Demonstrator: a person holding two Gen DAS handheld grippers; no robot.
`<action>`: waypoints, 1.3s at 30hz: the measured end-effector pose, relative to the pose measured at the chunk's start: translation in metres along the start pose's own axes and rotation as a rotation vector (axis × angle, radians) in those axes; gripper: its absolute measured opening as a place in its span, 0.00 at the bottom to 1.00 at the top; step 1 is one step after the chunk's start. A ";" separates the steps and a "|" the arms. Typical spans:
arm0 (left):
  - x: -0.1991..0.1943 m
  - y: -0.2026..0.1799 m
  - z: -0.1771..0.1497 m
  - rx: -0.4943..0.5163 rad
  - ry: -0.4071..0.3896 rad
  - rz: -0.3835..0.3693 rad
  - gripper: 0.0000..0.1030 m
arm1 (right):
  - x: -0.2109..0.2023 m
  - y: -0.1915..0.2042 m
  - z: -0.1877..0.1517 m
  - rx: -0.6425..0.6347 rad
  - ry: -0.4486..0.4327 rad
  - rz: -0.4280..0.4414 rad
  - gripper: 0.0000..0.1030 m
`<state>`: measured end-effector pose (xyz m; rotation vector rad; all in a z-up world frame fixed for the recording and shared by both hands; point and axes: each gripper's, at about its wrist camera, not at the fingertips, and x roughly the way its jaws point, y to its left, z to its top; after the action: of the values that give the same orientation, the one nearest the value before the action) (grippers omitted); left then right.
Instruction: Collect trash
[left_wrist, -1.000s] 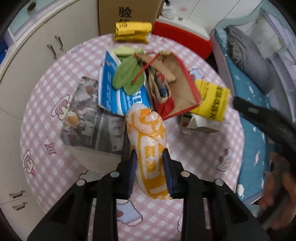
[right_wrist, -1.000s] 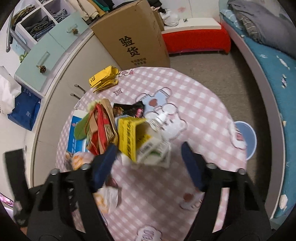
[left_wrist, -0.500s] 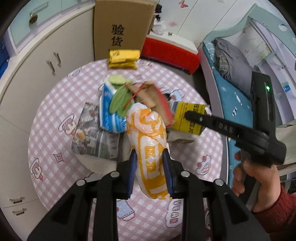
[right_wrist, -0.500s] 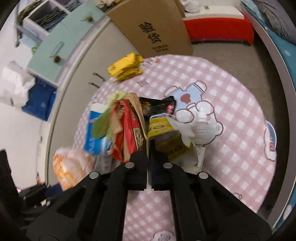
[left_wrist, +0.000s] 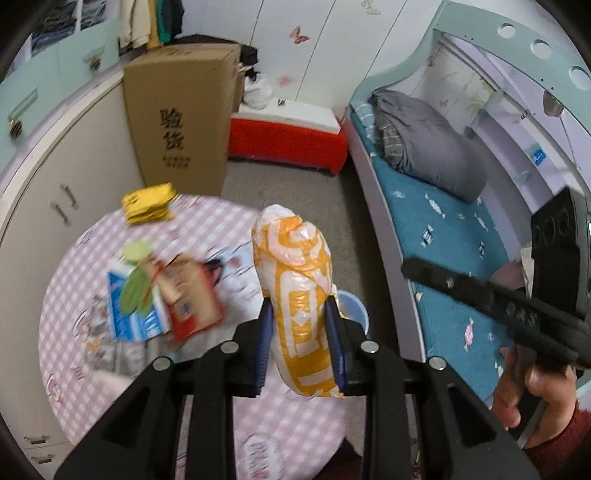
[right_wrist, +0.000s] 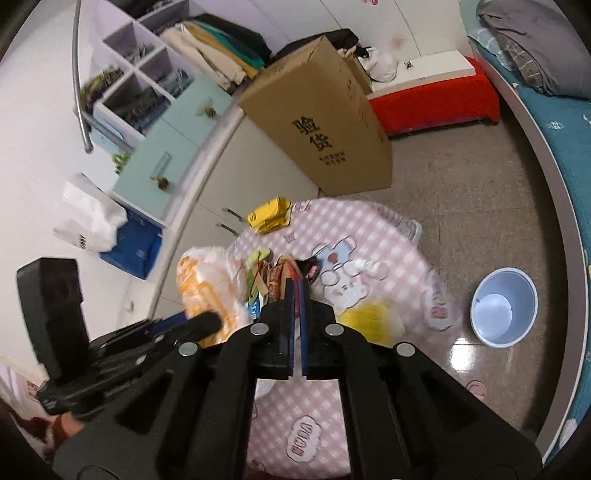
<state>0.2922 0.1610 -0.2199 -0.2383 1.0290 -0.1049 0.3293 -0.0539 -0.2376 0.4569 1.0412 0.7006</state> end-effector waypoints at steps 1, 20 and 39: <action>0.007 -0.011 0.007 -0.009 -0.003 0.012 0.26 | -0.007 -0.012 0.005 0.012 0.003 0.012 0.02; 0.073 -0.005 -0.021 -0.245 0.155 0.288 0.26 | 0.096 -0.116 -0.029 -0.008 0.381 0.044 0.60; 0.077 0.024 -0.042 -0.152 0.242 0.264 0.26 | 0.121 -0.074 -0.049 0.039 0.346 0.210 0.02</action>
<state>0.2948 0.1622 -0.3110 -0.2289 1.3027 0.1885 0.3469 -0.0182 -0.3822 0.4939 1.3457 0.9707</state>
